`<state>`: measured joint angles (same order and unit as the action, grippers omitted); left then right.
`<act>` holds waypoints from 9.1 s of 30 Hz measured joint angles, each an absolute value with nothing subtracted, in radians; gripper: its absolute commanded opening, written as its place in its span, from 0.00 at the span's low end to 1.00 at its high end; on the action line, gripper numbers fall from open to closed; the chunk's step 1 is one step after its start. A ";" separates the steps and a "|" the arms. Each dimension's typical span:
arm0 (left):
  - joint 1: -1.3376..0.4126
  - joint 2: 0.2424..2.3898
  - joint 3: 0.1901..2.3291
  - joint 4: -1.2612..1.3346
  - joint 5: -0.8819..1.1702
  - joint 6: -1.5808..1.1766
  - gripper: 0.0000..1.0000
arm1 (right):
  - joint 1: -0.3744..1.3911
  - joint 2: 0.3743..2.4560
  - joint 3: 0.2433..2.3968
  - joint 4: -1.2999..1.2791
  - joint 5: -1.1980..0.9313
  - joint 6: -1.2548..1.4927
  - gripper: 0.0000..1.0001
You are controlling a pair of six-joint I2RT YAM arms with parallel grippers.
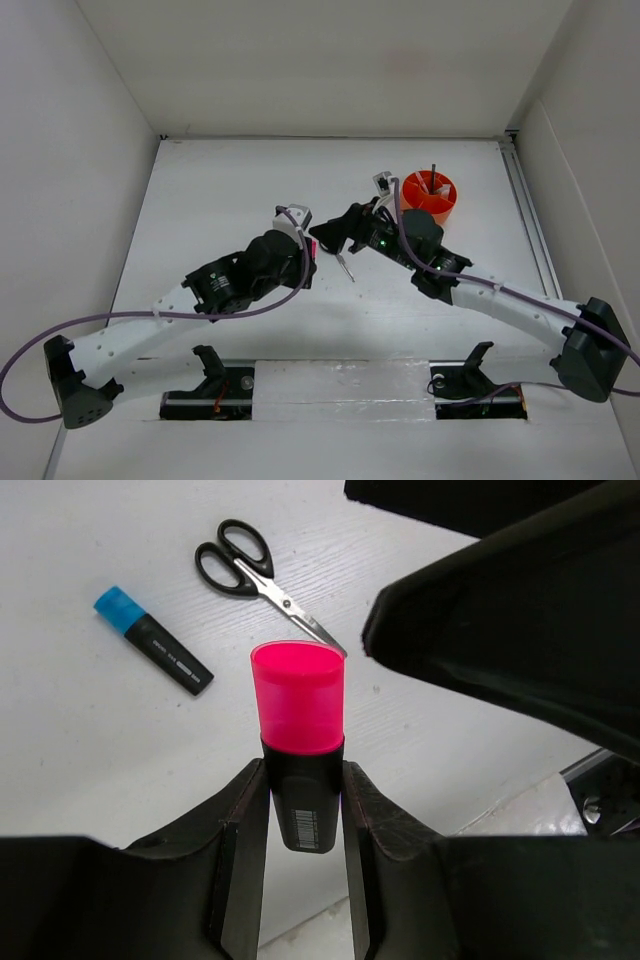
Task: Sort the stationery into containers
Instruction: Pick up the pen from the center of the board, then place the pen in the storage box, then pick up the pen from the center of the board, then place the pen in the storage box.
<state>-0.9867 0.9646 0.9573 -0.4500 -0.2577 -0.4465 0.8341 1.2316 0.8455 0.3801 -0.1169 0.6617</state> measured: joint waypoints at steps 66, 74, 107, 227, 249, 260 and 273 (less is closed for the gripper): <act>-0.987 0.916 0.941 -0.536 -0.433 -0.559 1.00 | 0.268 1.592 1.211 0.121 -0.091 -0.184 0.00; -0.987 0.905 0.941 -0.535 -0.425 -0.559 1.00 | 0.254 1.644 1.208 0.105 -0.099 -0.214 0.00; -0.987 0.876 0.941 -0.530 -0.427 -0.564 1.00 | 0.249 1.591 1.164 0.088 -0.143 -0.192 0.71; -1.046 0.881 0.746 -0.173 -0.348 -0.580 0.42 | 0.866 1.318 0.884 0.271 -0.114 0.666 0.00; -1.043 0.844 0.997 -0.644 -0.588 -0.683 1.00 | 0.366 1.598 1.217 0.121 0.029 0.015 0.00; -1.032 0.730 0.959 -0.624 -0.597 -0.652 1.00 | 0.299 1.668 1.218 0.080 0.088 -0.138 0.00; -1.032 0.738 0.941 -0.612 -0.550 -0.619 1.00 | 0.295 1.693 1.213 0.078 0.094 -0.192 0.07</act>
<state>-1.0321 0.7380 0.9405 -0.6121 -0.5495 -0.6189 0.2947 1.6928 1.2133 0.0780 0.0937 -0.1917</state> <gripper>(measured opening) 0.997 0.243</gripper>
